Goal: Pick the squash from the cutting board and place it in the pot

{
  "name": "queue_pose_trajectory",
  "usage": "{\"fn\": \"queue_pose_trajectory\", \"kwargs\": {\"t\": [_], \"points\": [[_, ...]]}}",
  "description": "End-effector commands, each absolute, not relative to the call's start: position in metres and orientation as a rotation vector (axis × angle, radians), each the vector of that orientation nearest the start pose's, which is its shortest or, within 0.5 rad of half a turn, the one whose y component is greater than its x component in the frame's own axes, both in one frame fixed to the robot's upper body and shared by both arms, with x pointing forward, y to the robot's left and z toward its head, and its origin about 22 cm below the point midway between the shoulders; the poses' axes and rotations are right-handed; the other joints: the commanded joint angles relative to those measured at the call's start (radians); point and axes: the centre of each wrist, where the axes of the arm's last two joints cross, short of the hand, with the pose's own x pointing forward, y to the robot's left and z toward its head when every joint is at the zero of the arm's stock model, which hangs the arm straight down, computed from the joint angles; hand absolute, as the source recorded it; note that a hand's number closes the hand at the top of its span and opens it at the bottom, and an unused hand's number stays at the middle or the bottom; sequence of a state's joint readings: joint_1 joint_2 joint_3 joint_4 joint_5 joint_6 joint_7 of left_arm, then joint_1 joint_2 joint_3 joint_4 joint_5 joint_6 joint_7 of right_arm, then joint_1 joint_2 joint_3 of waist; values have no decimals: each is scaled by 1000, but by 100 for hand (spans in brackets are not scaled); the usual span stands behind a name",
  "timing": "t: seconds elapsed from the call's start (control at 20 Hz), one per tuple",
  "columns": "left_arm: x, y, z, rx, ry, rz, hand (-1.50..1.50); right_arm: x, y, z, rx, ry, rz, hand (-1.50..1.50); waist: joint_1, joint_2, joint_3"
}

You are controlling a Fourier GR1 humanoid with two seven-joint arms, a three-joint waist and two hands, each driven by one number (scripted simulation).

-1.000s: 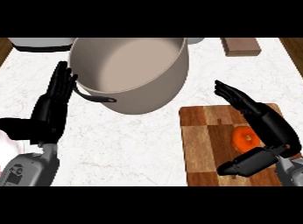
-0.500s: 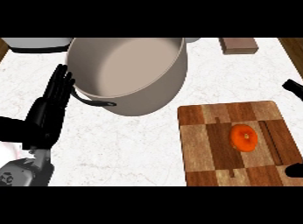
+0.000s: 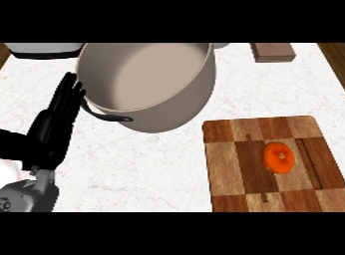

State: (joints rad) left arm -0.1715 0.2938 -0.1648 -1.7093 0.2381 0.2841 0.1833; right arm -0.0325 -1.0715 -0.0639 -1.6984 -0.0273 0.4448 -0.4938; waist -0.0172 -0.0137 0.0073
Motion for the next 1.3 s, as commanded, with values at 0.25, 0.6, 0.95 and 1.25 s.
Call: {"fn": "queue_pose_trajectory", "kwargs": {"t": [0.25, 0.6, 0.95, 1.25], "points": [[274, 240, 62, 14, -1464, -2, 0, 238, -373, 210, -315, -1449, 1446, -150, 6, 14, -8], [271, 228, 53, 9, -1463, -15, 0, 245, -346, 194, -348, -1334, 1449, -150, 19, 16, -8], [265, 227, 53, 26, -1476, -1, 0, 246, -354, 175, -424, -1206, 1523, -150, 15, 14, -7], [253, 235, 58, 2, -1472, -15, 0, 233, -339, 137, -420, -1246, 1459, -150, 13, 11, -7]]}}
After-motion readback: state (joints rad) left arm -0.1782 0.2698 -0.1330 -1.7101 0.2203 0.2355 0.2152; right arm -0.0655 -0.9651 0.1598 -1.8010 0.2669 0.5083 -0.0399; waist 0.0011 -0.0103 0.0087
